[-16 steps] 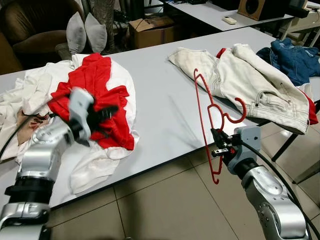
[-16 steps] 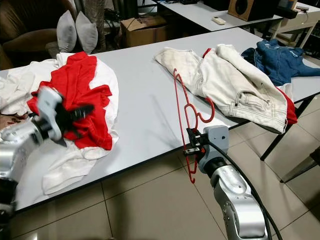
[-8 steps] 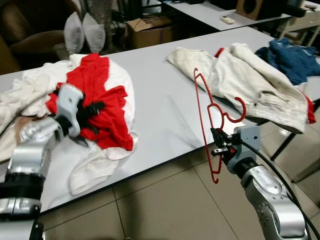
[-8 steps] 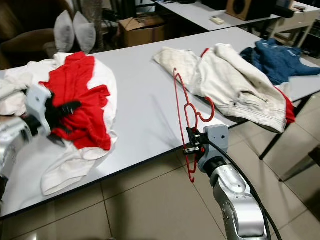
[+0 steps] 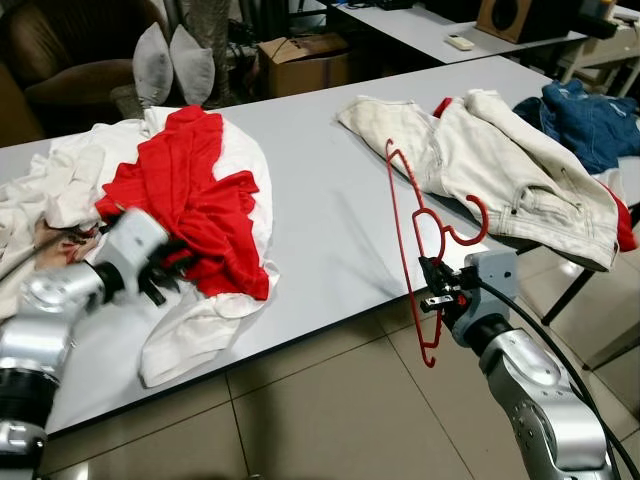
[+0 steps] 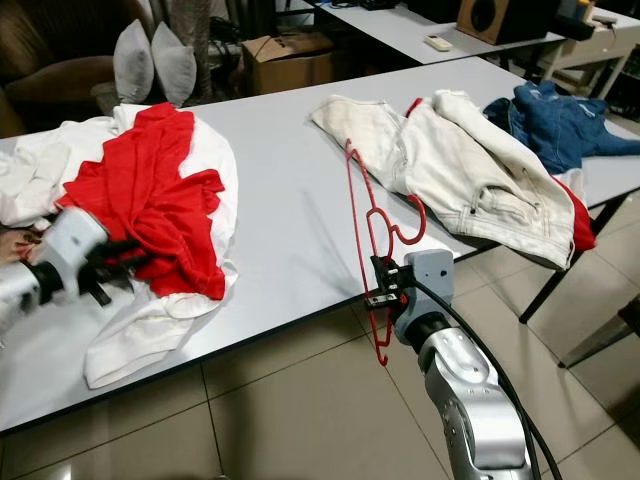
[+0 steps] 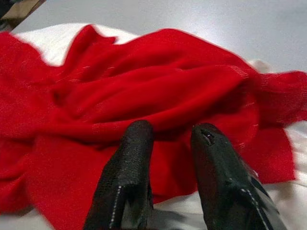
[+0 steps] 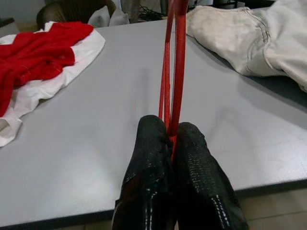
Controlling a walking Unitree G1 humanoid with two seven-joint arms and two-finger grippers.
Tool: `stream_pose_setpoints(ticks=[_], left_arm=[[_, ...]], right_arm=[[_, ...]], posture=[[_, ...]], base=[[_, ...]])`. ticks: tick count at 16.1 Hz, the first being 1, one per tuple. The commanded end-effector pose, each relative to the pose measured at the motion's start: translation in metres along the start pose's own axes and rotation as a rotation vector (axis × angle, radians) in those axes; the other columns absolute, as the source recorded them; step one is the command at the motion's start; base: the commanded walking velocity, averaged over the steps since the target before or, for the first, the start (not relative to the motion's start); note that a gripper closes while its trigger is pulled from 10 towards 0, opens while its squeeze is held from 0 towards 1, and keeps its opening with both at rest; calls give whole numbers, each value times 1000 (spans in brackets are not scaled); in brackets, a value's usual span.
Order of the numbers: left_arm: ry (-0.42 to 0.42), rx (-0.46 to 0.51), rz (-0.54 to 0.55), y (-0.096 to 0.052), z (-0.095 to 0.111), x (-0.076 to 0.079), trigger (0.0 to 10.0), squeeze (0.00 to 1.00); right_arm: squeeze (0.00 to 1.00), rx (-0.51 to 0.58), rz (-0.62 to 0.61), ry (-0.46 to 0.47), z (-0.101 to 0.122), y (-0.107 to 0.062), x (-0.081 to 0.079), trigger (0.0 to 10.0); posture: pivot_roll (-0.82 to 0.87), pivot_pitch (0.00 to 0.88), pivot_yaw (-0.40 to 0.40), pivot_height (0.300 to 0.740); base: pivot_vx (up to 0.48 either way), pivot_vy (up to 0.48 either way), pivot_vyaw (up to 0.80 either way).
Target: Hang hanger
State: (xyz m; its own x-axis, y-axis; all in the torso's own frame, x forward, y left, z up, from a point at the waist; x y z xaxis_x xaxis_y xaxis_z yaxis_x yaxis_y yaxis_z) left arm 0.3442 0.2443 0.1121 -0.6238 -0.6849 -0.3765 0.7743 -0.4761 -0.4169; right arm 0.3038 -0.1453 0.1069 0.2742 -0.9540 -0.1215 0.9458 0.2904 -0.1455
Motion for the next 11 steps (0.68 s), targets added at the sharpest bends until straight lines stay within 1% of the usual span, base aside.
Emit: stream_pose_setpoints(ticks=[1,2,3,5,7,9,10,11], left_arm=[[60,10,-12,3,5,2,10000,1000],[91,6,-9,4,4,3,10000,1000],[166,-1,8,8,6,2,10000,0],[193,42,19,12,16,1,10000,0],[206,79,7,15,25,4,10000,0],[230,51,-30,20,21,11,10000,0],[234,56,-47,23,22,16,10000,0],[232,71,-58,25,23,19,6235,0]], right_arm=[[0,6,8,-11,3,2,-1,10000],[0,7,9,-12,3,2,-2,10000],[0,8,10,-11,3,2,-2,10000],[0,8,9,-11,3,2,-2,10000],[0,9,7,-10,3,2,-2,10000],[0,12,4,-9,4,2,-2,10000],[0,13,1,-7,4,2,-2,10000],[0,13,-1,-6,3,2,-1,10000]], posture=[[-217,0,27,740],[-218,0,28,740],[-220,0,31,740],[-220,0,33,740],[-221,0,37,740],[-223,0,41,740],[-224,0,45,740],[-224,0,45,740]], base=[[0,0,0],[0,0,0],[0,0,0],[0,0,0],[0,0,0],[0,0,0],[0,0,0],[0,0,0]])
Point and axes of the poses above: a point about 5 cm out from each wrist's last joint towards the gripper, its own y axis pointing out of the wrist towards the gripper, its own z axis along the axis of the wrist's last joint, x = y × z, the point moved 5 cm from there along y, pointing out of the wrist towards the gripper, and after that the axes turned 2 degrees about y, right-handed, at the moved point
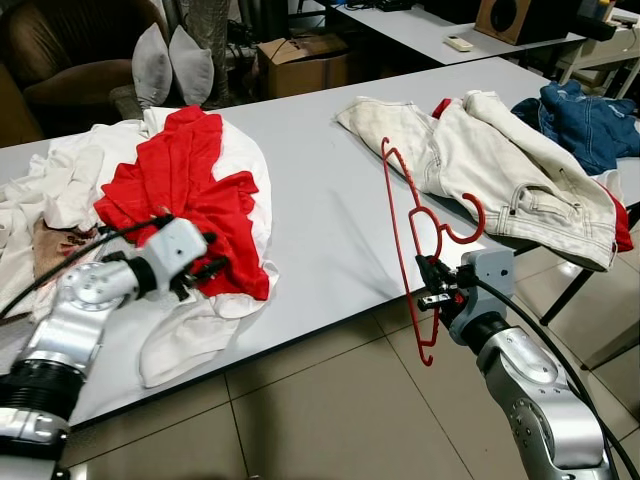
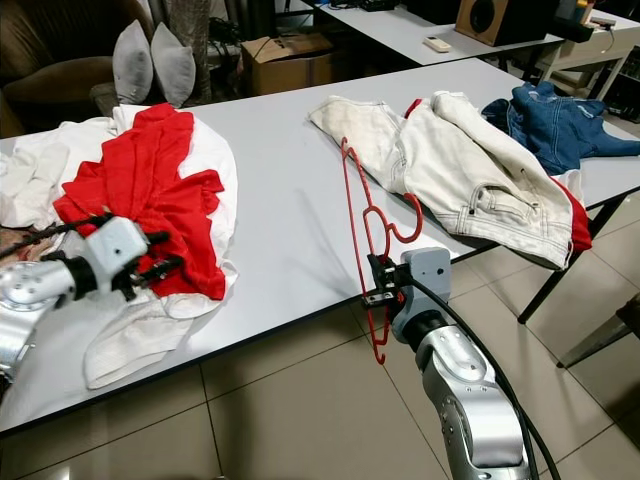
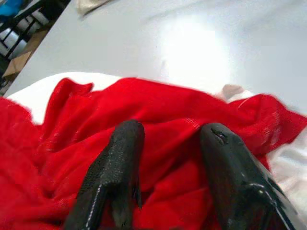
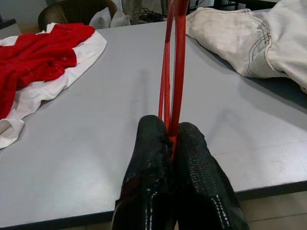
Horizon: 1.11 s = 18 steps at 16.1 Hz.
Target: Hang hanger
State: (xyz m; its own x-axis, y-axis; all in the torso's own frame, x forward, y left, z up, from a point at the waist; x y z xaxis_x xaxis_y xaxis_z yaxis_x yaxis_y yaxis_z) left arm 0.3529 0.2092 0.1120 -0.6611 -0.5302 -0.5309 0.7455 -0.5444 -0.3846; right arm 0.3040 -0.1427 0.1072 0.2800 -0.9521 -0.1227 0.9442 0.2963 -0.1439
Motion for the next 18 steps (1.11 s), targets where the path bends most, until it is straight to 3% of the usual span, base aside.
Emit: stream_pose_setpoints(ticks=[1,2,3,15,18], left_arm=[[13,13,-36,3,3,3,1686,0],[12,15,-45,3,3,5,1686,0],[0,18,-64,4,4,8,0,0],[0,-84,-111,-3,-15,15,0,0],[-66,79,2,2,15,-3,0,0]], right_arm=[[0,12,-8,-6,3,0,1,10000],[0,12,-9,-6,3,0,1,10000],[0,12,-10,-6,3,0,1,10000],[0,9,-5,-19,3,1,2,10000],[0,10,-7,-20,4,1,3,10000]], posture=[[-225,0,46,740],[-226,0,47,740],[-227,0,47,740],[-226,0,39,740],[-223,0,35,740]], base=[[0,0,0],[0,0,0],[0,0,0],[0,0,0],[0,0,0]])
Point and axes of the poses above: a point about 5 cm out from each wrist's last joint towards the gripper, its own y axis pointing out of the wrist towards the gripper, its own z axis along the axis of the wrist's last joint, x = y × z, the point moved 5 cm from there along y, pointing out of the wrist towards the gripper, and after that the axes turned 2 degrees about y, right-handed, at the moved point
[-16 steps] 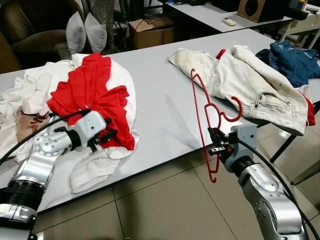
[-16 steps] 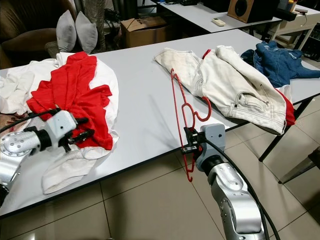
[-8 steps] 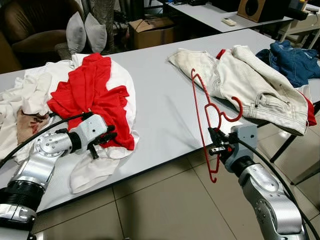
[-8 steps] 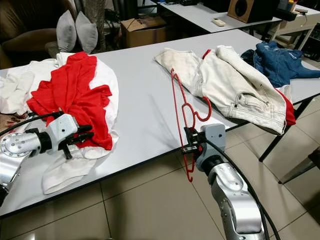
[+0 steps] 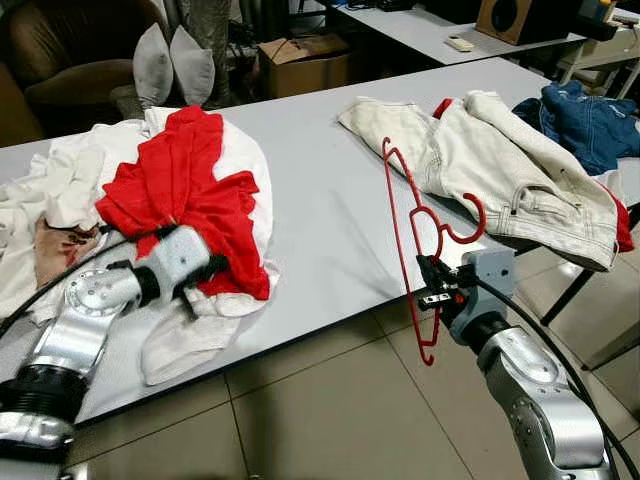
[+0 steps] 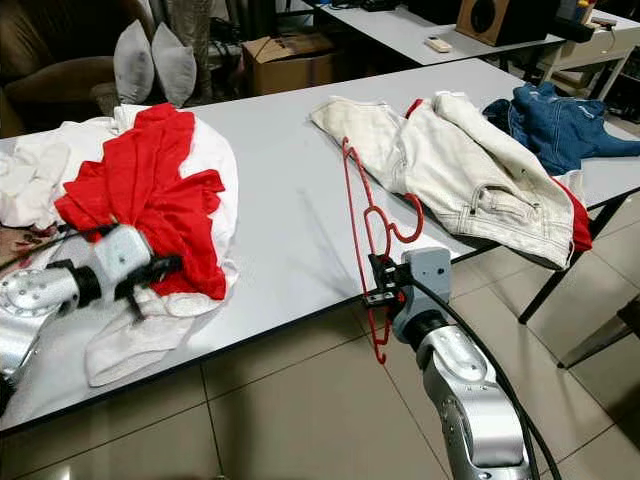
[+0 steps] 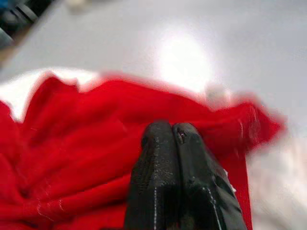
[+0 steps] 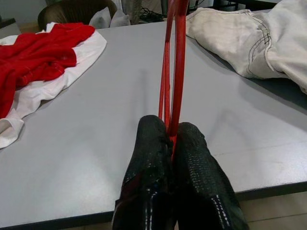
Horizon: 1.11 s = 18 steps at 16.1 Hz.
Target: Hang hanger
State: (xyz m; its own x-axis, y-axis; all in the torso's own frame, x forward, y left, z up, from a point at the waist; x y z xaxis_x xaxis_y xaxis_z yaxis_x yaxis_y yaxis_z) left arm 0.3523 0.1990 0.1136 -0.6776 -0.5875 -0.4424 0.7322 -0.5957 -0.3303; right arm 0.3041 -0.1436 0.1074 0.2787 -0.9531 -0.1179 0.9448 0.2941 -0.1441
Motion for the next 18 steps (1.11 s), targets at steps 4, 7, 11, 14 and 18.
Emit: stream_pose_setpoints(ticks=[4,7,11,14,18], left_arm=[[-94,326,135,6,70,-31,0,0],[-197,582,251,18,129,-54,0,0],[-79,701,264,42,214,-79,0,0],[-18,683,92,70,234,-45,0,0],[45,451,-49,107,180,6,0,0]], right_arm=[[0,16,-4,-16,5,3,2,10000],[0,23,-7,-20,8,4,4,10000],[0,60,-37,-36,19,7,14,10000],[0,86,-128,-18,20,-2,27,10000],[0,98,-188,9,17,-12,33,10000]], posture=[[-226,0,35,740],[-227,0,32,740],[-245,0,51,740],[-276,0,108,740],[-284,0,122,740]], base=[[0,0,0],[0,0,0],[0,0,0],[0,0,0],[0,0,0]])
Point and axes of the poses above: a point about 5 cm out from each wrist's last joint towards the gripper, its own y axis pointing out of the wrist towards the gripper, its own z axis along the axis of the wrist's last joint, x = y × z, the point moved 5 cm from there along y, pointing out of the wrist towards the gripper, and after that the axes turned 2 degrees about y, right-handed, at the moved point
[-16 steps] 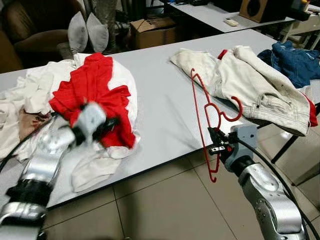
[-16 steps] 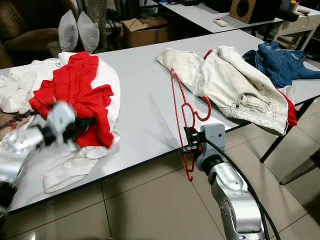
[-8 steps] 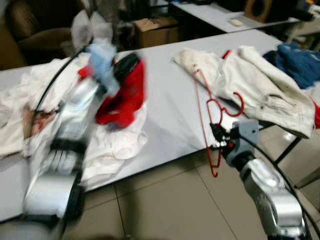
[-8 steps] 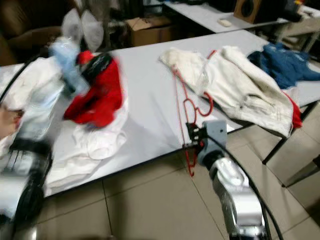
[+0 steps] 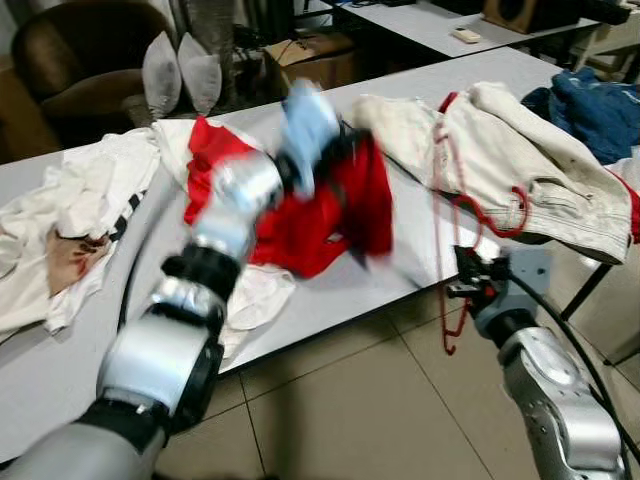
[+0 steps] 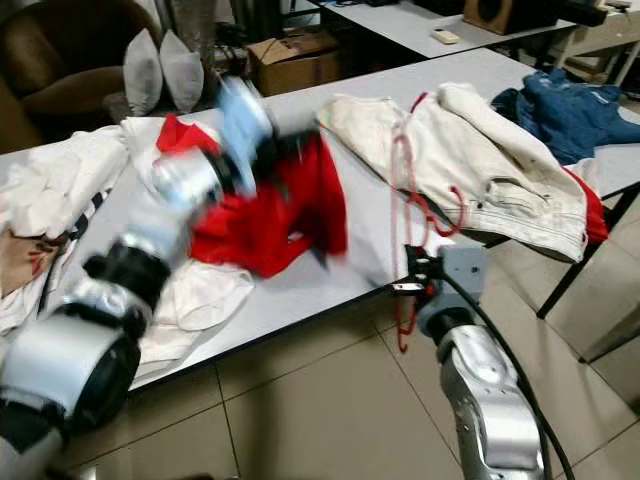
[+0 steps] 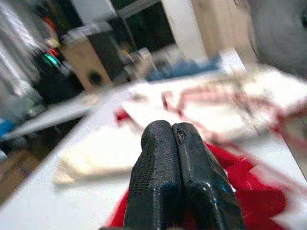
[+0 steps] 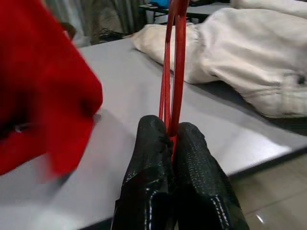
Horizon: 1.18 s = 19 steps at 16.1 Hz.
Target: Hang hanger
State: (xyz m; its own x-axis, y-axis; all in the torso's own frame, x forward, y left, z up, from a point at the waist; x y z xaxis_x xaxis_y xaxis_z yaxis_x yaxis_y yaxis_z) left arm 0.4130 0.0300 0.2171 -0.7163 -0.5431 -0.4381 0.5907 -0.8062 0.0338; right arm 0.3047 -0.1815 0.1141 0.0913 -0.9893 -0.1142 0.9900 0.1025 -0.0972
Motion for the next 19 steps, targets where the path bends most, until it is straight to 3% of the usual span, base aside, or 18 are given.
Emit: stream_pose_setpoints(ticks=[1,3,4,6,9,12,15,19], left_arm=[[48,-16,-30,-2,1,-1,0,0],[81,-82,-127,-6,-19,22,0,0],[69,-92,-103,-11,-29,26,0,0],[59,-69,28,-13,-25,7,0,0],[46,37,369,-26,9,-58,0,0],[39,85,520,-37,33,-95,0,0],[64,118,498,-31,52,-101,0,0],[71,145,457,-23,59,-96,0,0]], right_arm=[[0,29,3,-8,7,-1,-3,10000],[0,26,-1,-9,6,-2,-2,10000],[0,17,2,-11,5,-1,-2,10000],[0,1,38,-20,3,2,-6,10000],[0,-63,180,-89,-5,-1,-19,10000],[0,-79,274,-140,-4,-10,-22,10000],[0,-115,409,-173,-6,-24,-35,10000],[0,-161,573,-141,-13,-40,-60,10000]], posture=[[-284,0,122,740],[-282,0,116,740],[-269,0,98,740],[-260,0,82,740],[-255,0,71,740],[-264,0,80,740],[-276,0,93,740],[-280,0,100,740]], base=[[0,0,0],[0,0,0],[0,0,0],[0,0,0],[0,0,0],[0,0,0],[0,0,0],[0,0,0]])
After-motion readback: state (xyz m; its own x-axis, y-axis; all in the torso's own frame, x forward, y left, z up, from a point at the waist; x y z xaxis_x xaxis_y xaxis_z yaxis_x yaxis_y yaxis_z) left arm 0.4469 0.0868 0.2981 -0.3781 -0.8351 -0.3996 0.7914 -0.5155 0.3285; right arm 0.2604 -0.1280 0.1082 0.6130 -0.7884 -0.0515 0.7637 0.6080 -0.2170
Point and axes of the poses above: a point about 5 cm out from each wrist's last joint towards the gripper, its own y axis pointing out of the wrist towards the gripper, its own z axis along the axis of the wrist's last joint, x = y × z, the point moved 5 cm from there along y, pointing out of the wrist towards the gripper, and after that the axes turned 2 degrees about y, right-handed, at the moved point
